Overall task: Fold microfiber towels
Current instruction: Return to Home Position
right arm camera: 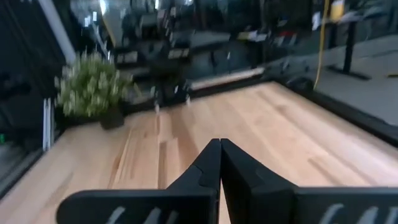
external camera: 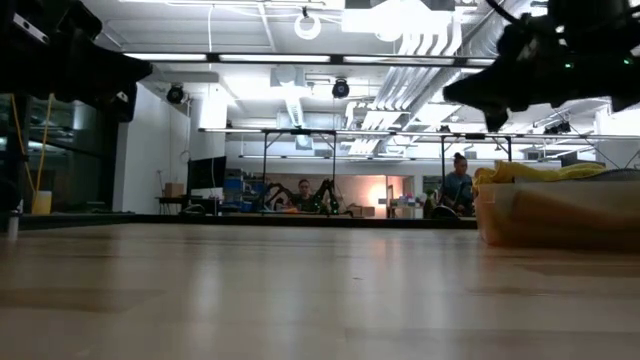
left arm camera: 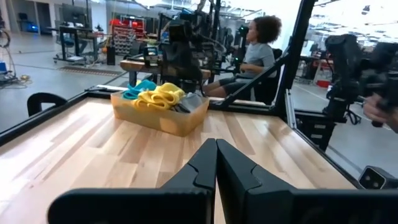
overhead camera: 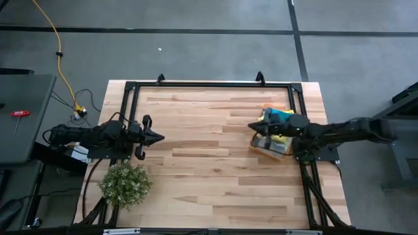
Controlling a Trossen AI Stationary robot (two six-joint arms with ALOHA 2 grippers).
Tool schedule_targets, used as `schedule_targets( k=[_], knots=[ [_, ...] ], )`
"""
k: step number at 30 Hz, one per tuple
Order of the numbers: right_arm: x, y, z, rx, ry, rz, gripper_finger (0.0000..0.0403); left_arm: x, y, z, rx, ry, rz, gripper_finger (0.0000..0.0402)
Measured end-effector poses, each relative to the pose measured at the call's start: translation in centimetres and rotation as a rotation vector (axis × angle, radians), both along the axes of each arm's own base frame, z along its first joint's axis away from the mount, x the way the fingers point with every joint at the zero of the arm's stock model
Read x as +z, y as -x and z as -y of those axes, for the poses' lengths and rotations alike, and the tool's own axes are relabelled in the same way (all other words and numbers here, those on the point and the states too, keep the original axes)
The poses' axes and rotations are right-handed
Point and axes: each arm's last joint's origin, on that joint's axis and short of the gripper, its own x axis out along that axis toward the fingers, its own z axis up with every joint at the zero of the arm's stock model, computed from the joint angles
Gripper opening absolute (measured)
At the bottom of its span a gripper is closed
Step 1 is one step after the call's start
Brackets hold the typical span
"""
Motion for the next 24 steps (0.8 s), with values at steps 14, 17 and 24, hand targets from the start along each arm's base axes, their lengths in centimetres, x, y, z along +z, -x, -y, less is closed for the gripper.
schedule_targets(
  k=[14, 17, 24],
  knots=[
    [-1.7, 5.2, -0.1, 0.006, -0.005, 0.058, 0.0, -0.1, -0.1, 0.0, 0.011, 0.027, -0.013, 0.0],
    [-2.0, 5.3, -0.7, 0.03, -0.006, 0.033, 0.0, -0.1, -0.1, 0.0, 0.012, 0.027, -0.013, 0.0],
    [-1.9, 5.3, -2.2, 0.065, 0.072, 0.032, 0.0, -0.1, -0.1, 0.0, 0.012, 0.027, -0.013, 0.0]
  ],
)
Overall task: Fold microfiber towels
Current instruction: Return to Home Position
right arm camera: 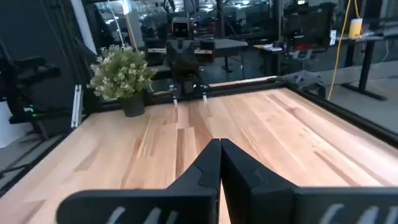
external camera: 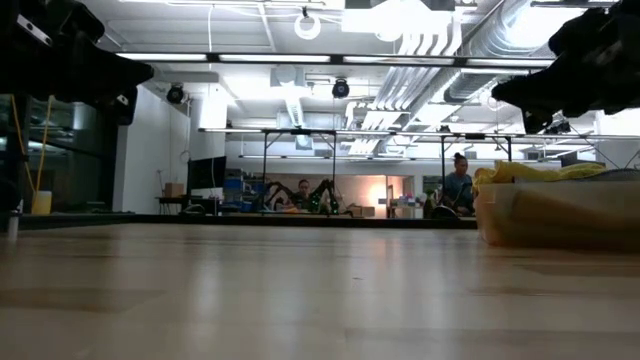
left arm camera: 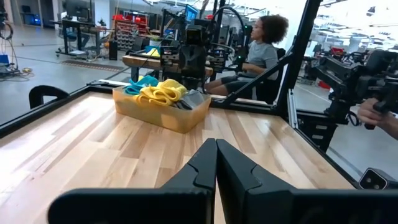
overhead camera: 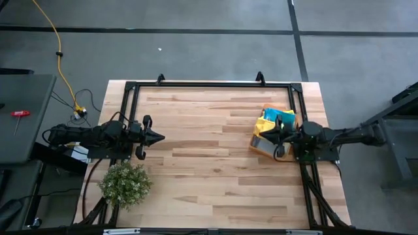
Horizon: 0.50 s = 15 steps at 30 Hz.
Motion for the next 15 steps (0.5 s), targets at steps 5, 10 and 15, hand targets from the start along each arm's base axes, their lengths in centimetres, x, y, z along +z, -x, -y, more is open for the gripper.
schedule_targets(
  k=[5, 10, 15],
  knots=[
    [0.4, 0.0, -0.6, 0.049, 0.027, 0.036, 0.0, 0.0, 0.0, 0.0, 0.0, 0.0, 0.0, 0.0],
    [0.9, 0.5, -0.7, 0.058, 0.025, 0.054, 0.0, 0.0, 0.0, 0.0, 0.001, 0.0, 0.0, 0.0],
    [0.5, 1.4, -0.6, 0.058, 0.006, 0.04, 0.0, 0.0, 0.0, 0.0, 0.002, 0.0, 0.004, 0.0]
  ],
)
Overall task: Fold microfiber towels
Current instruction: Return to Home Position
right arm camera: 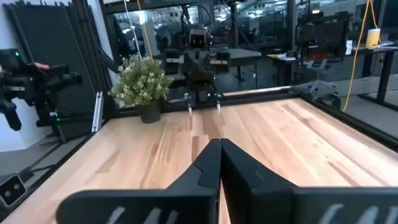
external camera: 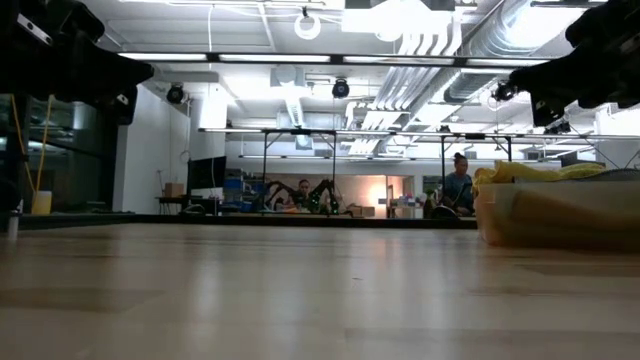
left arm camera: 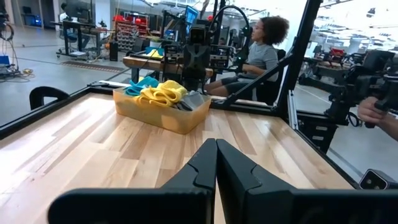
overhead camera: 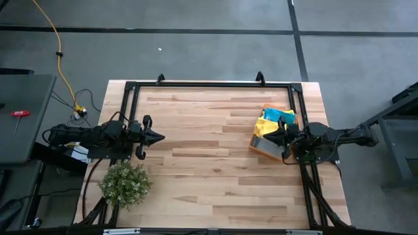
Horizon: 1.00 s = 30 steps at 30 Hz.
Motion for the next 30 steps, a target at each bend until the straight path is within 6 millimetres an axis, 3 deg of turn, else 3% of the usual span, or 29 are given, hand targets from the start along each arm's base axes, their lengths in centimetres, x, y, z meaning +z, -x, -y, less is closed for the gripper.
schedule_targets(
  k=[10, 30],
  knots=[
    [-0.51, -0.24, -0.04, 0.006, 0.059, -0.014, 0.0, 0.15, 0.11, 0.0, 0.003, -0.001, 0.019, 0.0],
    [-0.57, -0.29, -0.05, 0.01, -0.143, -0.019, 0.0, 0.14, 0.11, 0.03, -0.001, -0.001, 0.018, 0.0]
  ],
)
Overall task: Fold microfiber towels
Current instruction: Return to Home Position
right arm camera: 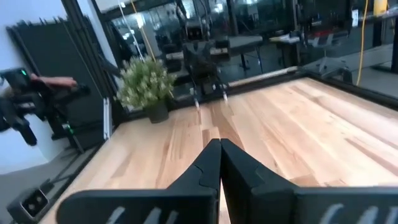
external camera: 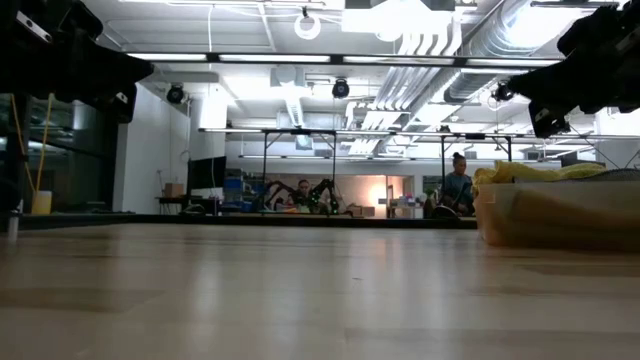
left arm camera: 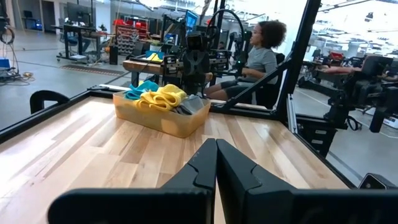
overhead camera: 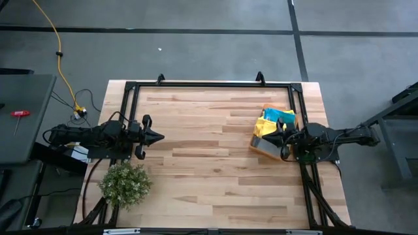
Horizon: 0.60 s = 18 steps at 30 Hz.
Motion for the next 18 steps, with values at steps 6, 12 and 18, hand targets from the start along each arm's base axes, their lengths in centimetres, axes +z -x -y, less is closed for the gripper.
schedule_targets(
  k=[6, 12, 18],
  knots=[
    [0.51, 0.19, 0.18, -0.017, -0.005, 0.059, 0.0, 0.0, 0.0, 0.02, -0.002, 0.0, 0.001, 0.0],
    [0.31, 0.17, 0.29, -0.031, -0.003, 0.039, 0.0, -0.01, -0.02, 0.31, -0.032, 0.0, 0.001, 0.0],
    [0.22, 0.17, 0.29, -0.03, -0.002, 0.029, 0.0, -0.01, -0.03, 0.61, -0.063, 0.0, 0.001, 0.0]
  ],
)
